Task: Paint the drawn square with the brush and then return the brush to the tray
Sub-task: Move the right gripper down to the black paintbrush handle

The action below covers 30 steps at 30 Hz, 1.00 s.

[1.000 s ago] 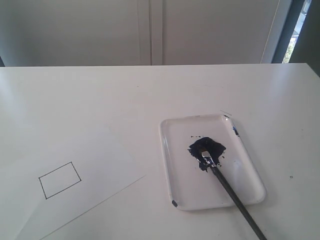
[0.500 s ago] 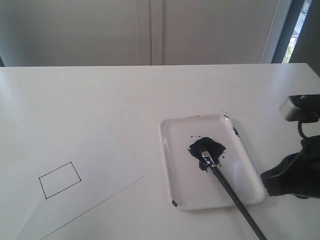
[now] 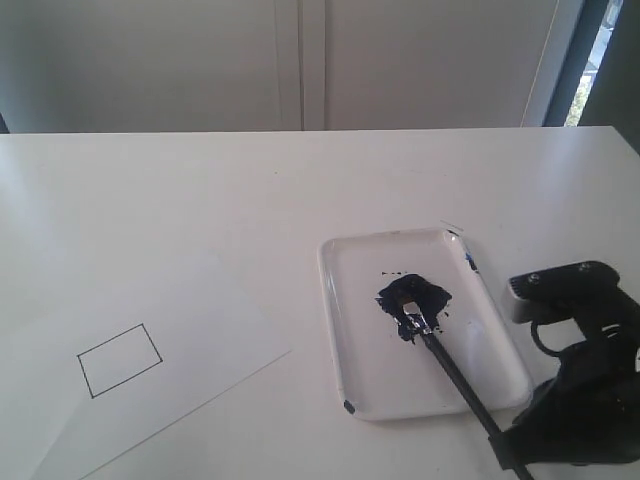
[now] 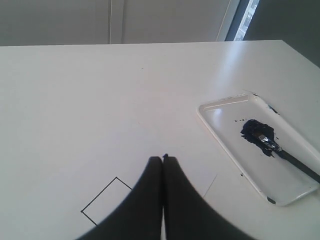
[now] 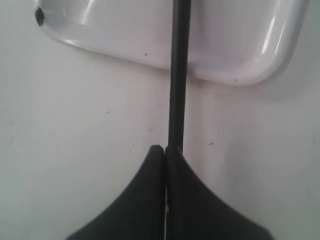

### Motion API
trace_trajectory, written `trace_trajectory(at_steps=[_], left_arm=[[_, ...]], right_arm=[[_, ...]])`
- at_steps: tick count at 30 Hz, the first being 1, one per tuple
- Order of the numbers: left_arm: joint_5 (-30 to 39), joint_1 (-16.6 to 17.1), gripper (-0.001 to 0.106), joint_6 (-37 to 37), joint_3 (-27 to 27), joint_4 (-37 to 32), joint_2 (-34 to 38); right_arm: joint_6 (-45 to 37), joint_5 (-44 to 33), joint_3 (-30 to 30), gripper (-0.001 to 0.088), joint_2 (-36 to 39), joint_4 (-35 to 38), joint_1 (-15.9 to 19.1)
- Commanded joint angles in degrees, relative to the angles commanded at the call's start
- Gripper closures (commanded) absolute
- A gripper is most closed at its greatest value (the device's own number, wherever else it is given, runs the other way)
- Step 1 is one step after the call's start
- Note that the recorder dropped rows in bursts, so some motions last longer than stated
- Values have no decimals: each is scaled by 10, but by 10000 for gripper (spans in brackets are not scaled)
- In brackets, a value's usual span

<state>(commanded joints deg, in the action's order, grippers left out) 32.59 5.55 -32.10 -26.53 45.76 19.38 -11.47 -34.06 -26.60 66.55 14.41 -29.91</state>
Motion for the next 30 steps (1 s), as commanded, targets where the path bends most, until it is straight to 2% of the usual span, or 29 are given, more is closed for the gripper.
trace_trajectory(at_steps=[3,8,10,12,16,18,23,30], left_arm=[[0,0,1053,-1,0,0,0],[0,0,1053,-2,0,-1,0],[0,0,1053,-9,0,-1,0],[0,0,1053,-11,0,-1,0],[1,0,1053,-11,0,-1,0],[1,0,1053,-11,0,-1,0],[1,0,1053,-11,0,-1,0],[1,0,1053,-11,0,-1,0]], right_arm=[[0,-2,0,868,16,-4,-14],[0,14,0,867,35,-10,-17],[-3,14,0,838,40,-12,-17],[-3,17,0,745,44,-12,-17],[-3,39,0,489,44,-12,-17],[-3,51,0,410,44,-12,-17],[15,58,1,395,44,-12,-17],[43,120,47,396,44,-10,-17]])
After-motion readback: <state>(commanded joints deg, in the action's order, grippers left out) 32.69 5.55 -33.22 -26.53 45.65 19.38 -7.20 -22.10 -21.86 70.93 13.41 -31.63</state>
